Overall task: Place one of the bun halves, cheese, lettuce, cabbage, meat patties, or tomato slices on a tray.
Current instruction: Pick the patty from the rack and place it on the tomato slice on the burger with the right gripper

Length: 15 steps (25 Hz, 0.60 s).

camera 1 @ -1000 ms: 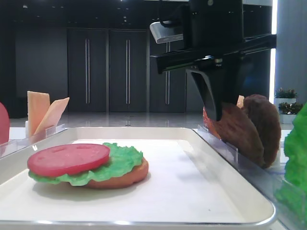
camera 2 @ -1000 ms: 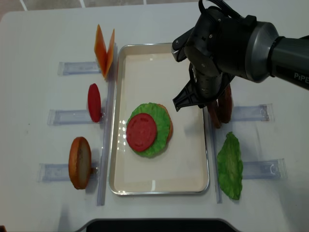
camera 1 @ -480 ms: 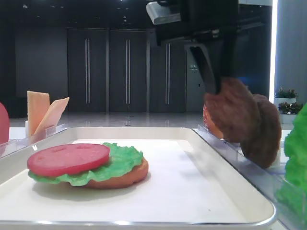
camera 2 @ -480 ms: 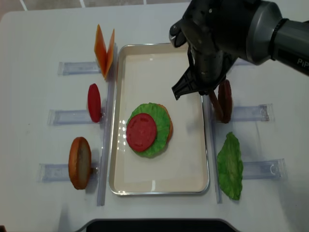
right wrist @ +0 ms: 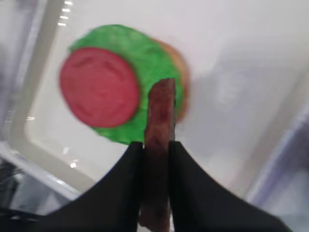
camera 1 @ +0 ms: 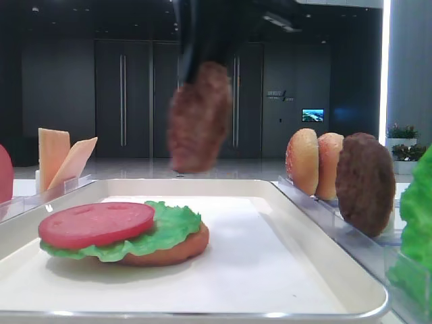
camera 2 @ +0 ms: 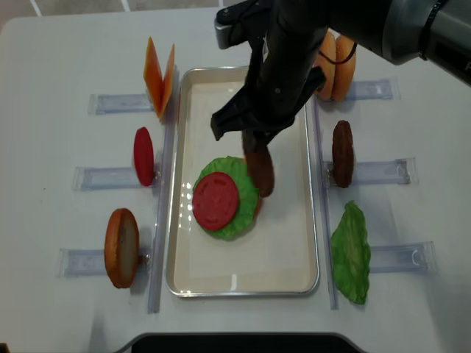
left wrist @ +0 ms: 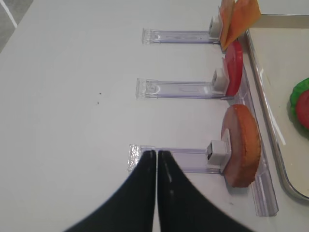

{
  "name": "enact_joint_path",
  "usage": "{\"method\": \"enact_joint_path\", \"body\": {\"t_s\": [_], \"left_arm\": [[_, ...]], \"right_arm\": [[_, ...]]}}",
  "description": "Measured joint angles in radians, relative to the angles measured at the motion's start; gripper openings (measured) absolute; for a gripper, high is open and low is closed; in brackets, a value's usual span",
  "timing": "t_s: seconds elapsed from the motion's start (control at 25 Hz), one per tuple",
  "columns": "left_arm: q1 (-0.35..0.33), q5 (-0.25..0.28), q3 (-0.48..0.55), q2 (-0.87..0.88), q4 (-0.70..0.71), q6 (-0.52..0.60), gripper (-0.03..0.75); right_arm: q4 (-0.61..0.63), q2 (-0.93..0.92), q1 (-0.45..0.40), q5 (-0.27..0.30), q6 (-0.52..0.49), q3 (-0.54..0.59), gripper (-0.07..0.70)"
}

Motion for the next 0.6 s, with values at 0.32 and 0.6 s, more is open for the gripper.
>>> {"method": "enact_joint_path", "body": {"t_s": [0.32, 0.6], "left_arm": [[0.0, 0.0, 0.0, 0.0, 0.0, 0.0, -0.001], [0.0, 0.0, 0.0, 0.0, 0.0, 0.0, -0.001]], "right_arm": [[0.624, 0.0, -0.143, -0.09, -0.465, 0.054, 0.115], [0.734, 0.002, -0.176, -0.174, -0.627, 0.184, 0.115]]}}
